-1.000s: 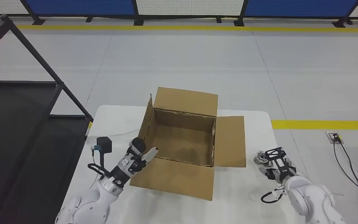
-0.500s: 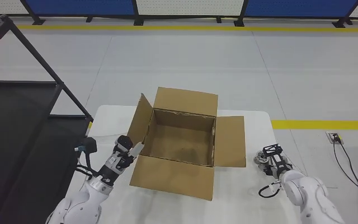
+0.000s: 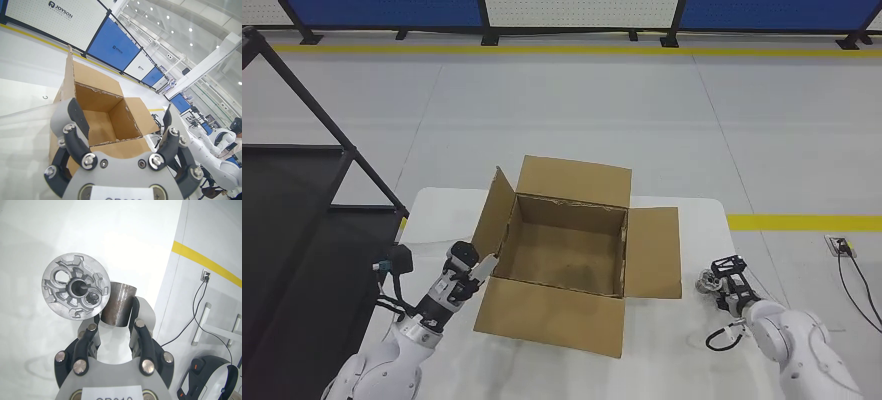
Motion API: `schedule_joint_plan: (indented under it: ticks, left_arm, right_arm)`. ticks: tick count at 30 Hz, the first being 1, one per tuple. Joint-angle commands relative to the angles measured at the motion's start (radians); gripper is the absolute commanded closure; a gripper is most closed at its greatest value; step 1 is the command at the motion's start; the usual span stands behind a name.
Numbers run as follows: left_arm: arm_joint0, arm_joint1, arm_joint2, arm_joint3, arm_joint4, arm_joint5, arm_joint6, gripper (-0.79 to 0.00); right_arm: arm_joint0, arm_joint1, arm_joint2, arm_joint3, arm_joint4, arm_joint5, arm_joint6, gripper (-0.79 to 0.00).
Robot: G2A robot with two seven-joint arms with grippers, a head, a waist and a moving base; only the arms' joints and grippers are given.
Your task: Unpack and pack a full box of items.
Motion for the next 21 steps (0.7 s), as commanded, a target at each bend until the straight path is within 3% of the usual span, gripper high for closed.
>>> schedule_joint_plan:
  ticks: [1, 4, 6, 12, 21]
  left_arm:
    - [0.001, 0.000, -0.005, 0.000, -0.002, 0.000, 0.000, -0.785]
    - [0.001, 0.000, -0.012, -0.001, -0.005, 0.001, -0.001, -0.785]
    - [0.001, 0.000, -0.015, -0.001, -0.008, 0.002, -0.002, -0.785]
    - [0.001, 0.001, -0.029, 0.007, -0.014, 0.003, -0.002, -0.785]
    - [0.022, 0.001, -0.073, 0.016, -0.036, -0.003, 0.028, -0.785]
  right_arm:
    - [0.006, 0.001, 0.003, 0.012, 0.004, -0.008, -0.005, -0.219]
    - [0.004, 0.004, 0.019, 0.016, 0.018, -0.018, -0.016, -0.062]
    - [-0.002, 0.007, 0.035, 0.010, 0.030, -0.024, -0.023, 0.000]
    - [-0.036, 0.017, 0.106, -0.055, 0.097, -0.031, -0.025, 0.000]
    - [-0.099, 0.031, 0.211, -0.266, 0.235, -0.050, 0.037, 0.000]
